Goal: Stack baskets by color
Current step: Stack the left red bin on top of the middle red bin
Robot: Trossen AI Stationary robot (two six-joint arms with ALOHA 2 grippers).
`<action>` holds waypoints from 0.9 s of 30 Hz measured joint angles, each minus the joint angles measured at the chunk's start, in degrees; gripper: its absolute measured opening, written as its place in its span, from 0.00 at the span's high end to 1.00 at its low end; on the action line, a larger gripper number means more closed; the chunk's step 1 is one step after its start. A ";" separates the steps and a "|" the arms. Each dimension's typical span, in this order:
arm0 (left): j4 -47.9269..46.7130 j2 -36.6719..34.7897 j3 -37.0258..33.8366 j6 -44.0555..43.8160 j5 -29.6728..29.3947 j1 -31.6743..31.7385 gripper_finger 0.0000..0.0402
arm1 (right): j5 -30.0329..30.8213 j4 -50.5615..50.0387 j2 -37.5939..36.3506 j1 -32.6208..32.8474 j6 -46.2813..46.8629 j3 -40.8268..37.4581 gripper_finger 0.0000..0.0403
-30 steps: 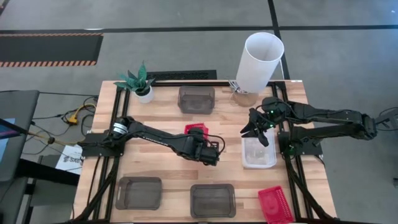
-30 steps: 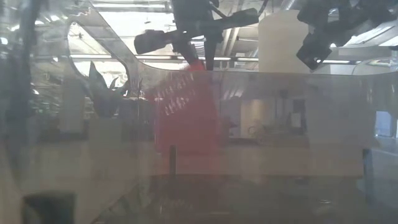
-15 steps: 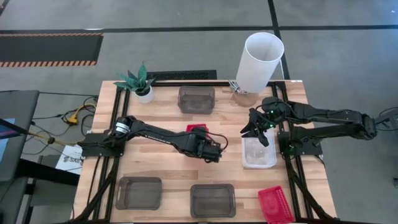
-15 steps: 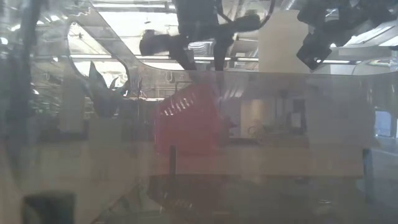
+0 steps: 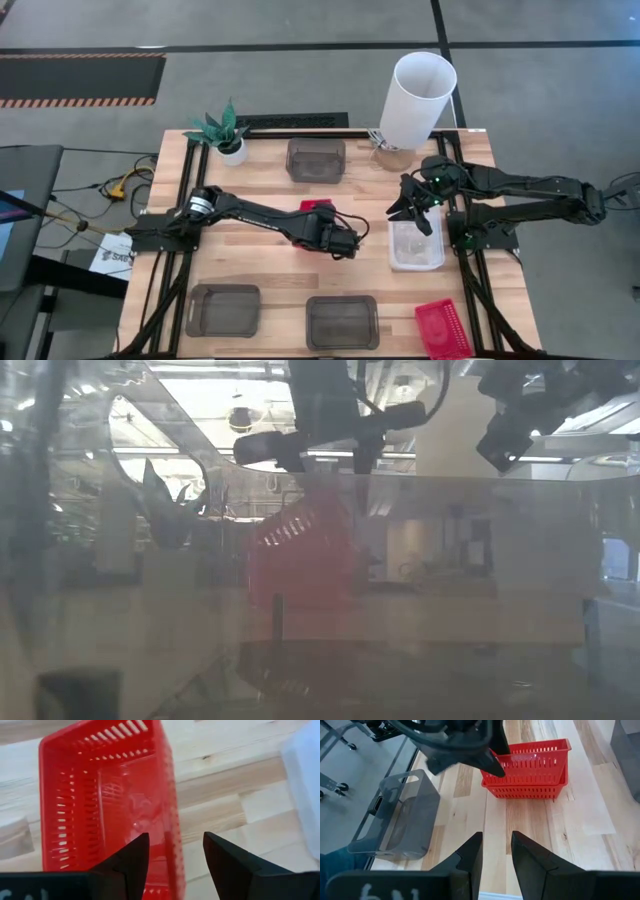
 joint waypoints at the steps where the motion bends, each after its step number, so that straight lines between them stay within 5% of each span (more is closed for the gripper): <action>1: 0.62 0.12 0.12 0.00 -0.15 0.00 0.57 | 0.00 -0.06 0.00 0.00 0.00 0.00 0.70; 6: 0.87 1.22 0.12 0.56 0.69 0.12 0.65 | -0.01 -0.05 0.00 -0.01 -0.02 0.00 0.70; 13: 2.19 1.77 0.06 1.29 1.27 0.17 0.96 | -0.09 -0.04 0.00 -0.01 -0.04 0.00 0.70; 27: 2.58 1.74 0.06 -2.66 -0.78 0.37 1.00 | -0.13 -0.07 0.00 0.00 -0.07 0.00 0.70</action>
